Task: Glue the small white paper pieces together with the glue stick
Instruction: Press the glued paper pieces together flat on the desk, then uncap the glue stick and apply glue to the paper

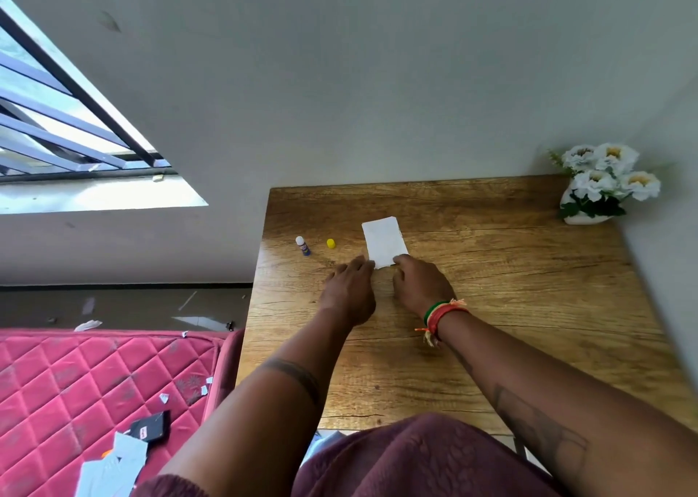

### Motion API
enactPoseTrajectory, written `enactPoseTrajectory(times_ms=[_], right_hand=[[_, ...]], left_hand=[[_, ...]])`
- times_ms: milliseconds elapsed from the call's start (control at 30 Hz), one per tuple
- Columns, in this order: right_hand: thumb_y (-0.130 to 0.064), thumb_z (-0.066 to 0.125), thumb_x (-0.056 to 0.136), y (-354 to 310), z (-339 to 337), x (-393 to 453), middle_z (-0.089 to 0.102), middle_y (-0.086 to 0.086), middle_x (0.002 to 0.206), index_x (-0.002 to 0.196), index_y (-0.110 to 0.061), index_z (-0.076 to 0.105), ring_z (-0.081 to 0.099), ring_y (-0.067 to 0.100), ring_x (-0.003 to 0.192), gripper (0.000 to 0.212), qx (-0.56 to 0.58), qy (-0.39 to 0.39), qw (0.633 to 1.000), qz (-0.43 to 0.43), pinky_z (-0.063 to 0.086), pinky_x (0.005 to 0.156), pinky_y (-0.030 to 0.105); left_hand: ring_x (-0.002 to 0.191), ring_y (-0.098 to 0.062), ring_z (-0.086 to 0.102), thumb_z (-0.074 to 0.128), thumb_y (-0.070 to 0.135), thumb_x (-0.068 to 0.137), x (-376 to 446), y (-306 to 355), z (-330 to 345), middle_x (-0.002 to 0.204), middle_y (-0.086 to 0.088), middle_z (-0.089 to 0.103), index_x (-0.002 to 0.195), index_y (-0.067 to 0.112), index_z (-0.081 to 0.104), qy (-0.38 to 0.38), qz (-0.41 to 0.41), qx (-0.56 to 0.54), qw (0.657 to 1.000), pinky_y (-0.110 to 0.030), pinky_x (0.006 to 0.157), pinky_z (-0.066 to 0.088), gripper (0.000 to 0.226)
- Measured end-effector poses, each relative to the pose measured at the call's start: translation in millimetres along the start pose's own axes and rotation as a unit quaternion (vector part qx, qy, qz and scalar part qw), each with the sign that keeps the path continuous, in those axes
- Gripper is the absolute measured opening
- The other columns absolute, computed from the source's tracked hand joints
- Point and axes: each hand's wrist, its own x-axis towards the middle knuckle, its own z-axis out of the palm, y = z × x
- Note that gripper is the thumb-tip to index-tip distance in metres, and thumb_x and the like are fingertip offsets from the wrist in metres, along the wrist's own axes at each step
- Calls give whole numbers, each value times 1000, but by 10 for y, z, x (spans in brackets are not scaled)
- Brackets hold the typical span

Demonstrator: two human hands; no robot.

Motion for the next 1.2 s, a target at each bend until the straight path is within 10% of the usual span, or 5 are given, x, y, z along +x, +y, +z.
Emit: enactPoseTrajectory(times_ms=[200,667,1000,1200], right_hand=[[-30,53,98,-188,43,22,75,6,107,117,-21,69,69,26,92,26,25,12,999,-24,55,73,32],[-31,61,94,-1063,402,178,76,3,101,107,-20,70,71,22,91,19,133,-21,990,-46,56,76,32],[-23,53,99,-1338,620,446,74,4,116,129,-27,64,70,24,98,32,177,-27,984,-4,44,70,26],[-18,49,101,-1395,582,470,73,2,122,128,-28,66,68,22,108,34,188,-30,981,-38,53,82,29]], left_hand=[[127,-30,59,49,13,99,-152,-177,-25,141,-7,61,141,19,58,117,3,-75,990,-46,101,53,44],[102,-22,68,58,26,103,-240,-876,-145,112,-5,73,114,15,71,282,-201,-268,899,-29,80,47,20],[123,-21,61,69,28,98,105,-1095,-274,136,-3,61,147,26,56,225,-228,-348,881,-30,97,49,50],[119,-22,67,66,30,100,217,-1100,-352,131,-2,72,131,24,70,212,-237,-363,876,-23,84,43,32]])
